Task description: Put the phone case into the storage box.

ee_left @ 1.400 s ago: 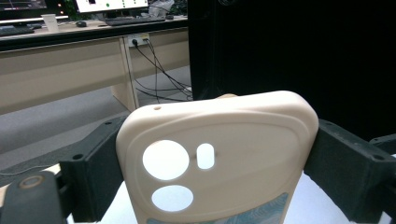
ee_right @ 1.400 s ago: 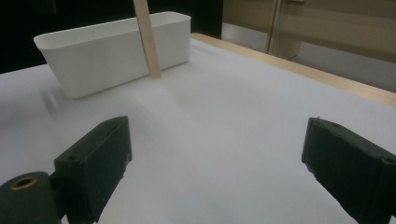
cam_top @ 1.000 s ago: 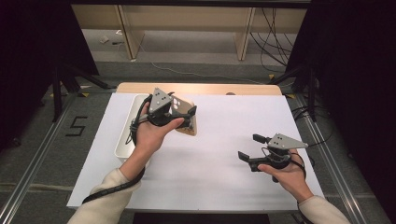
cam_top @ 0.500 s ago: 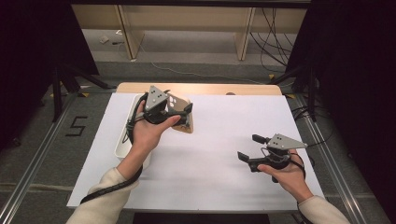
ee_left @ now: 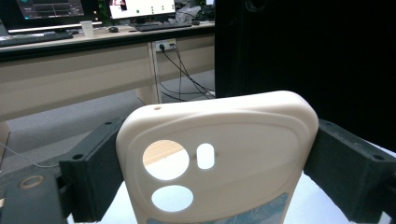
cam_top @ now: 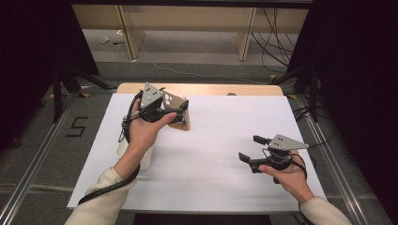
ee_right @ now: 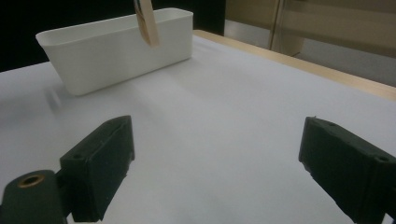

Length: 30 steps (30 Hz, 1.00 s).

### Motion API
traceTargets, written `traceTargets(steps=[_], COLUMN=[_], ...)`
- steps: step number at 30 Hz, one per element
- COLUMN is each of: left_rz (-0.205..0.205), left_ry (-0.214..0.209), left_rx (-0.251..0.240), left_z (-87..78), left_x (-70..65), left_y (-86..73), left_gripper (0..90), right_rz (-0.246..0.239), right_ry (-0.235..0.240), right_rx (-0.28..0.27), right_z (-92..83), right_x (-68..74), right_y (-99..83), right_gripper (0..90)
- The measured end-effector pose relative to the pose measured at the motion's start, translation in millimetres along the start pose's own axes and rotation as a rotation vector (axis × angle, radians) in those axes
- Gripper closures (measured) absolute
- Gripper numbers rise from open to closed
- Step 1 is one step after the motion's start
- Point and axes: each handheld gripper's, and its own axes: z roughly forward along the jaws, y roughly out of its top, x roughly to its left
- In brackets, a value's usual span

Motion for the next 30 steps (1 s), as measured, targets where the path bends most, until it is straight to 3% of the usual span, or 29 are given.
traceTargets(steps=[30], left_rz=[-0.007], left_ry=[0.036], left_rx=[-0.003], left_z=[-5.4], left_x=[12.3], left_y=[3.1], left_gripper=[10.9], right_rz=[0.001], right_ry=[-0.002], right_rx=[0.0], right_z=[0.0], right_x=[-0.3], right_y=[-0.4], right_gripper=[11.9])
